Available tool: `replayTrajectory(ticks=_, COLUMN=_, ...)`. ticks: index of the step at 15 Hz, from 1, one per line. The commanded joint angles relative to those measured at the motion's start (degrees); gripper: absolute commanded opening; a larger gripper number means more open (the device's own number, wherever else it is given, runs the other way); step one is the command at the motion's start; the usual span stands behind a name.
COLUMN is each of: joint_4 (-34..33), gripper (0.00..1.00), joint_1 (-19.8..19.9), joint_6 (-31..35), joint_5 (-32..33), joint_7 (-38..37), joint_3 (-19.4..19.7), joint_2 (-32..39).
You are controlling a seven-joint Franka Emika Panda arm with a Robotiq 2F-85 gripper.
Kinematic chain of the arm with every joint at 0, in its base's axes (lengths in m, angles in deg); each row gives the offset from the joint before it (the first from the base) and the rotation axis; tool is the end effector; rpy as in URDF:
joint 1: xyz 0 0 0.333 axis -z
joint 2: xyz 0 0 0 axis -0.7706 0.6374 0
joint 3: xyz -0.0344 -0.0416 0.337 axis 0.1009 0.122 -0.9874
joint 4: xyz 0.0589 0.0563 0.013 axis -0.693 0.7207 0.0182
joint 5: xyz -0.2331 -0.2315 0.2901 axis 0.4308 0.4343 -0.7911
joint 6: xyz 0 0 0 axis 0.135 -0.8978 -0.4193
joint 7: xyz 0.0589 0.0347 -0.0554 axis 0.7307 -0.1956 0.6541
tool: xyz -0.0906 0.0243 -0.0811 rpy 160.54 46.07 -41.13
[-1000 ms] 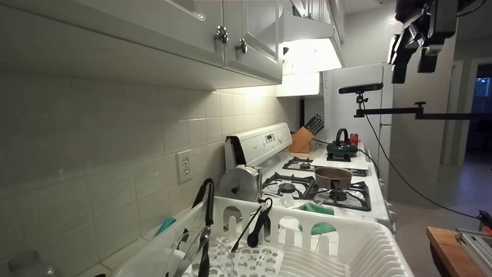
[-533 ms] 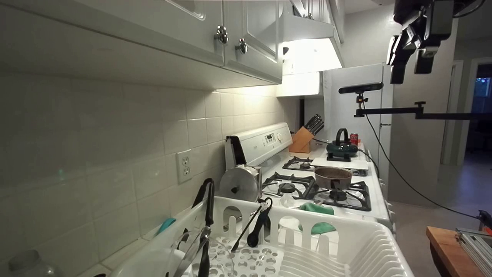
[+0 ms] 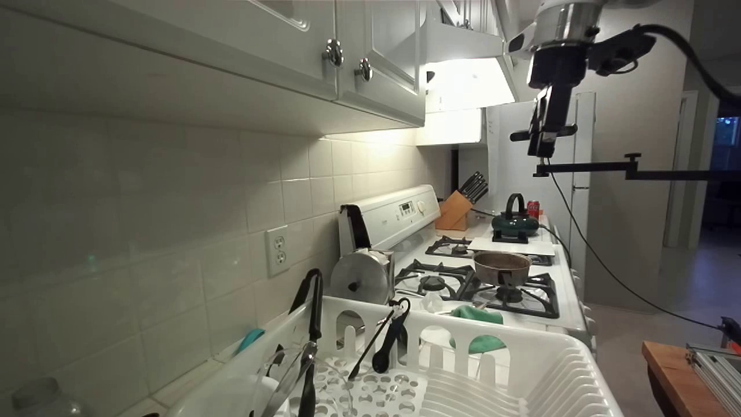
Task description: Pick up the spoons and place them in the spoon holder
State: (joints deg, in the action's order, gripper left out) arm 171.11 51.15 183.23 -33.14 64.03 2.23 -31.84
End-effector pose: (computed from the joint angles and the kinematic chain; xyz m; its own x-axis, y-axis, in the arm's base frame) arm 0.3760 -0.0818 0.5265 0.9836 0.1259 0.1288 0.1173 -0.9904 0.0727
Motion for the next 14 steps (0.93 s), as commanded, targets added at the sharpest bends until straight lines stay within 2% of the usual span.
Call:
replayTrajectory(ticks=1, joint_4=-4.7, gripper=1.0, joint_1=0.1, joint_6=8.6, joint_5=2.1, joint_7=-1.5, joint_3=-2.6, joint_2=13.5)
replayTrajectory(ticks=4, joint_4=-7.8, gripper=1.0, joint_1=-0.5, joint_6=15.2, joint_5=2.1, joint_7=-4.9, joint_3=-6.7, joint_2=23.7)
replayTrajectory(ticks=8, joint_4=-11.1, gripper=1.0, joint_1=-0.8, joint_6=18.0, joint_5=4.2, joint_7=-11.2, joint_3=-11.4, joint_2=33.8)
replayTrajectory(ticks=14, joint_4=-17.6, gripper=1.0, joint_1=-2.8, joint_6=17.9, joint_5=6.8, joint_7=-19.2, joint_3=-13.2, joint_2=44.2)
